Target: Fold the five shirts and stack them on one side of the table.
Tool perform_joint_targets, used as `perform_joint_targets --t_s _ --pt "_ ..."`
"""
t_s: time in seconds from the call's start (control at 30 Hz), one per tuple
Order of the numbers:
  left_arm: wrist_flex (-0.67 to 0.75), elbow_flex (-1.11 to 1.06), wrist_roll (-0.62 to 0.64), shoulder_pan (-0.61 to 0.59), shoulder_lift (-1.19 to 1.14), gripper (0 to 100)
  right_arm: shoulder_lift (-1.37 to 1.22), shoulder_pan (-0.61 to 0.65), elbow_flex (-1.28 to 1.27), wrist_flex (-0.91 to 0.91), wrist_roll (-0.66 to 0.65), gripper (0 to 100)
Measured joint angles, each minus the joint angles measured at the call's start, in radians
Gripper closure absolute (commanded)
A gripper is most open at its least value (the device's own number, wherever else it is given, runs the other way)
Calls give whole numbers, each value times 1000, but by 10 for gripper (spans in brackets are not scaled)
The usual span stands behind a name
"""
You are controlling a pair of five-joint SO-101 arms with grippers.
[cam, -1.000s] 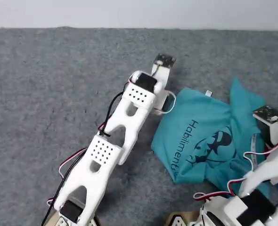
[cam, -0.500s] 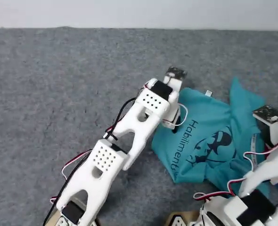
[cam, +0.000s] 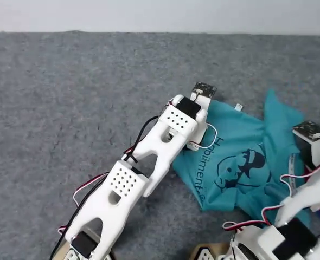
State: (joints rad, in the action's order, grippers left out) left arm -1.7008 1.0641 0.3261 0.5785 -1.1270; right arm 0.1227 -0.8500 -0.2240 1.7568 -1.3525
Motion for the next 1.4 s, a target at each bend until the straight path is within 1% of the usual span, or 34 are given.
perform_joint_targets --t_s 0.1,0.17,0.27,0.47,0.53,0.6,0.67,0.73,0.87,0.97,1.03,1.13,1.2,1.3,1.4 --pt "-8 18 0 -37 -2 987 0 0 0 0 0 582" --pt "-20 58 0 -98 -3 987 0 0 0 0 0 582" --pt "-23 130 0 -236 -3 987 0 0 0 0 0 582" --pt "-23 198 0 -563 -3 985 0 0 0 0 0 582" --pt "-23 207 -35 -657 -3 983 0 0 0 0 0 582" --pt "-23 207 -63 -736 -3 949 0 0 0 0 0 582" --pt "-23 207 -72 -802 -3 878 0 0 -3 0 0 582" --pt "-23 204 -72 -855 -2 824 0 0 -3 0 0 582" --pt "-23 167 -72 -891 18 765 0 0 -3 0 0 582" --pt "-23 155 -51 -919 61 760 0 0 -3 0 2 582" --pt "-26 152 -40 -927 95 761 0 18 -12 0 31 582" --pt "-26 144 -40 -927 152 761 0 106 -44 0 120 582" --pt "-26 109 -57 -930 193 761 0 204 -48 0 187 582" --pt "-26 -17 -132 -930 302 761 0 390 -48 0 333 582" --pt "-26 -227 -236 -930 465 761 0 615 -48 0 468 582"
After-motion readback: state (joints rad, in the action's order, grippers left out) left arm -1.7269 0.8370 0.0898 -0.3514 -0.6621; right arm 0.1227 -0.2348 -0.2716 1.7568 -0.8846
